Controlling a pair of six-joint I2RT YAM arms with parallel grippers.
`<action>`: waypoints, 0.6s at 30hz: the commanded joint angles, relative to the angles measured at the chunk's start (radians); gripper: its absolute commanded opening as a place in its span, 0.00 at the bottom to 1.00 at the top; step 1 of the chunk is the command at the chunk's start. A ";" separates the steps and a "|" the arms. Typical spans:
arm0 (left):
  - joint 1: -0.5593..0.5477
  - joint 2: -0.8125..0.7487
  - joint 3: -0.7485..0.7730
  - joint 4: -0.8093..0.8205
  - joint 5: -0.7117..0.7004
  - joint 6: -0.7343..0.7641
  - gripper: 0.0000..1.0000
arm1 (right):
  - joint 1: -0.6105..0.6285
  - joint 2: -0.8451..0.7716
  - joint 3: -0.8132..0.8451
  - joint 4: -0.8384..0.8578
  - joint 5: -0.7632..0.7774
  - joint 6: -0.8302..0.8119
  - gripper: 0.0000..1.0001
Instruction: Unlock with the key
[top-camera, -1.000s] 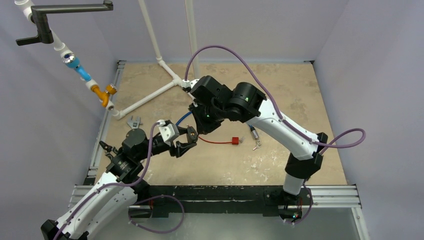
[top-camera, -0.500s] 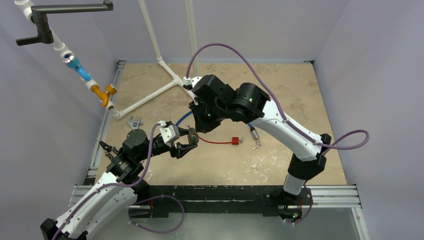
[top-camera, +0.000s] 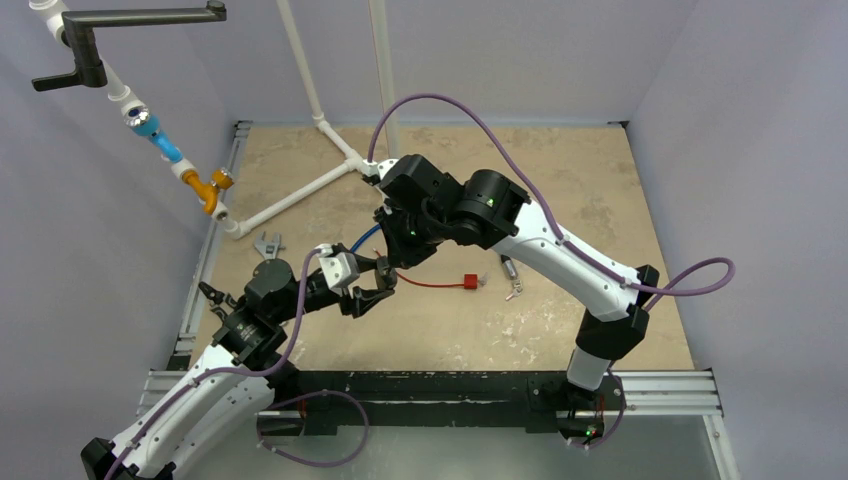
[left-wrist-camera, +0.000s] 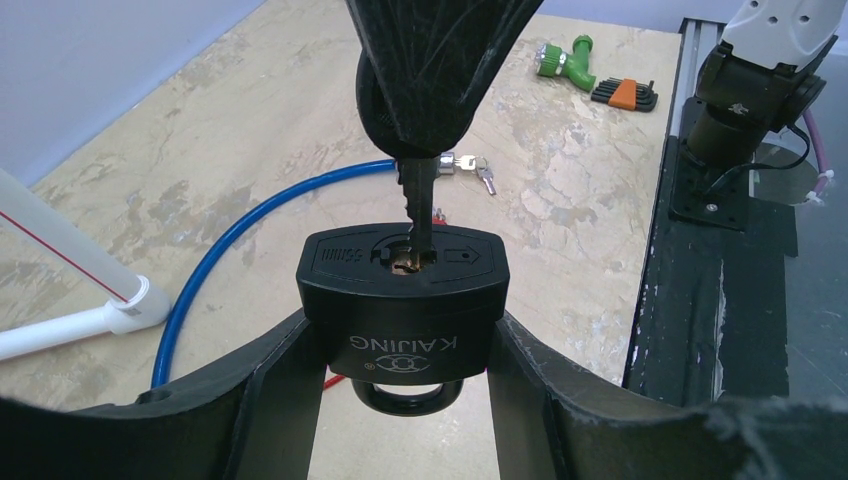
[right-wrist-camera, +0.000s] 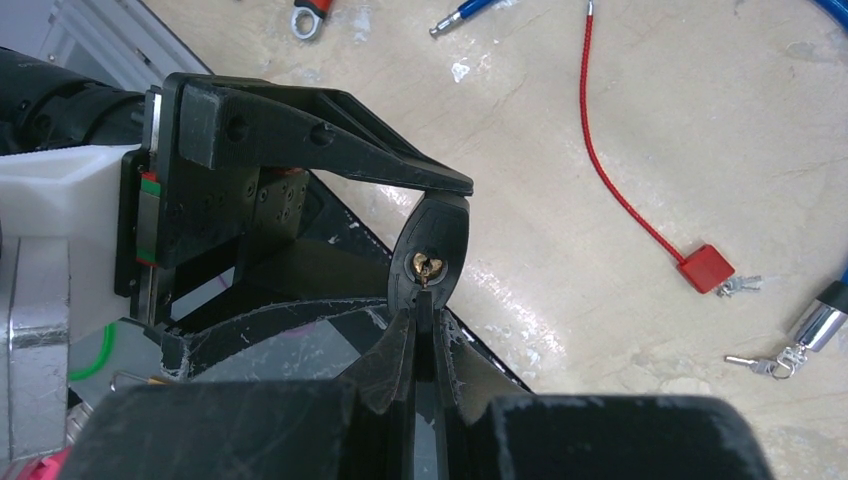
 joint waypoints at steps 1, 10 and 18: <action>-0.006 -0.023 0.013 0.119 0.027 0.019 0.00 | -0.004 -0.038 -0.008 0.034 -0.018 0.000 0.00; -0.012 -0.026 0.007 0.117 0.038 0.034 0.00 | -0.004 -0.040 -0.031 0.048 -0.011 0.000 0.00; -0.011 -0.020 0.021 0.094 0.011 0.042 0.00 | 0.002 -0.036 -0.079 0.064 0.000 -0.013 0.00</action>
